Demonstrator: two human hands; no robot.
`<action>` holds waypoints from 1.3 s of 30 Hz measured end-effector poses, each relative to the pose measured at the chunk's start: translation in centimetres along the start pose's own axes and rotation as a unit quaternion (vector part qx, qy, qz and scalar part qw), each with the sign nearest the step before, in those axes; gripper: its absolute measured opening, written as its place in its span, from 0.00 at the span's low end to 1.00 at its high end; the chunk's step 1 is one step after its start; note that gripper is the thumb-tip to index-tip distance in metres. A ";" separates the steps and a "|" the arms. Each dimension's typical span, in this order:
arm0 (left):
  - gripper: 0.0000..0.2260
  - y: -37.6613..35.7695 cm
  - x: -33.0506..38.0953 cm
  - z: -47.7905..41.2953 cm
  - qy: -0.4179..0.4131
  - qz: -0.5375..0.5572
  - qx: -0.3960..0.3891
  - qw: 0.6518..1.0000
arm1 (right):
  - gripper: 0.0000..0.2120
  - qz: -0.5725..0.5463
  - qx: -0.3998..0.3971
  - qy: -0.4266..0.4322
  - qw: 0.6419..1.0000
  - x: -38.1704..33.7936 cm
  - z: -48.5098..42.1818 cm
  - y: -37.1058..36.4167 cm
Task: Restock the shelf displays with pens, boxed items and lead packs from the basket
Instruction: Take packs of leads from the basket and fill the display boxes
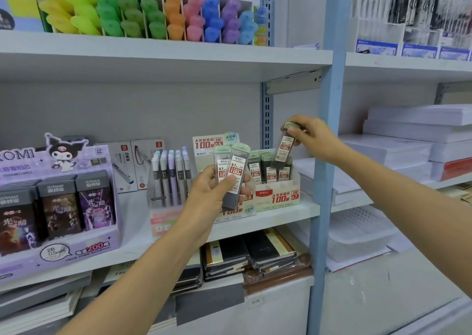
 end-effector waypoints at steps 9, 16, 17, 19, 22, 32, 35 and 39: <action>0.10 -0.4 -0.8 -0.2 0.011 0.010 0.003 1.000 | 0.09 0.076 -0.014 -0.004 0.997 0.3 0.8 -1.3; 0.11 -0.5 -0.9 -0.2 0.014 0.018 0.000 1.000 | 0.09 0.102 -0.023 -0.048 0.993 1.7 1.1 -2.9; 0.11 -0.6 -1.0 -0.2 0.016 0.023 0.000 1.000 | 0.09 0.113 -0.017 -0.051 0.992 1.9 1.1 -3.1; 0.12 -0.7 -1.1 -0.1 0.024 0.032 0.001 0.999 | 0.10 0.149 -0.026 -0.049 0.987 2.0 1.2 -3.7; 0.13 -0.8 -1.2 0.1 0.036 0.030 0.000 0.999 | 0.14 0.156 -0.026 -0.048 0.986 1.2 1.5 -3.9; 0.16 -1.7 -1.1 0.6 0.033 -0.034 -0.020 0.999 | 0.13 -0.255 -0.180 -0.049 0.949 -7.0 4.8 -7.9; 0.16 -1.6 -0.6 1.2 0.024 -0.087 -0.039 0.995 | 0.09 -0.268 -0.196 -0.048 0.942 -7.6 5.0 -8.1; 0.18 0.6 1.8 2.0 -0.130 -0.376 0.020 0.917 | 0.08 -0.243 -0.078 -0.049 0.966 -6.6 3.5 -5.4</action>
Point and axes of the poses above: each hand's wrist, its own z-axis away from the middle knuckle, its own y-axis out of the back of the hand, x = y × z, the point moved 8 cm from there along -z, towards the middle knuckle, and after that the axes turned 2 degrees about -y, right-handed, at the moved point
